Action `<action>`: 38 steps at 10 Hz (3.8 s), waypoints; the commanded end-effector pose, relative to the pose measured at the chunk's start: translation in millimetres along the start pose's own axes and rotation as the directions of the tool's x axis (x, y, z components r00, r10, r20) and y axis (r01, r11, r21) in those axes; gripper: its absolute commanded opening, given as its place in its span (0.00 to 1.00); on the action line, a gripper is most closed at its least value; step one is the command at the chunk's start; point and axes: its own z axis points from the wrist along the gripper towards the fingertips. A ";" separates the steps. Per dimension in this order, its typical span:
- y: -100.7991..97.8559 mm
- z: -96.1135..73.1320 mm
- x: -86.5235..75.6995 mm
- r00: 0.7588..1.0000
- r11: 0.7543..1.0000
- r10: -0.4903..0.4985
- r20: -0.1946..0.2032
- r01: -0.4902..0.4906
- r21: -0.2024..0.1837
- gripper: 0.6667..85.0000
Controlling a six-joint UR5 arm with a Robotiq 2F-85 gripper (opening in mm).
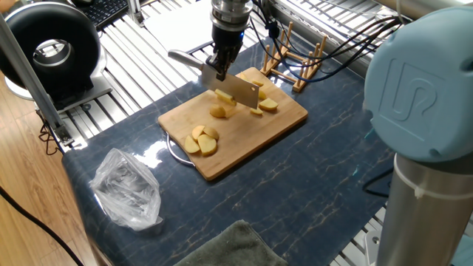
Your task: Chop the potatoes
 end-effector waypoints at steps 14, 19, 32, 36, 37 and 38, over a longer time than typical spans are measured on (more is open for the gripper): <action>-15.9 10.7 15.6 0.994 0.995 -0.095 0.052 0.094 0.027 0.00; -13.7 7.0 26.6 0.993 0.992 -0.115 0.007 0.115 0.046 0.00; 19.2 -19.5 13.4 0.998 0.998 -0.043 -0.043 0.044 0.038 0.00; 8.2 -22.3 57.4 0.962 0.982 -0.124 -0.242 0.154 0.110 0.00; 5.3 -22.4 75.2 0.936 0.971 -0.159 -0.314 0.205 0.120 0.00; 0.1 -21.7 81.7 0.925 0.963 -0.165 -0.342 0.226 0.148 0.00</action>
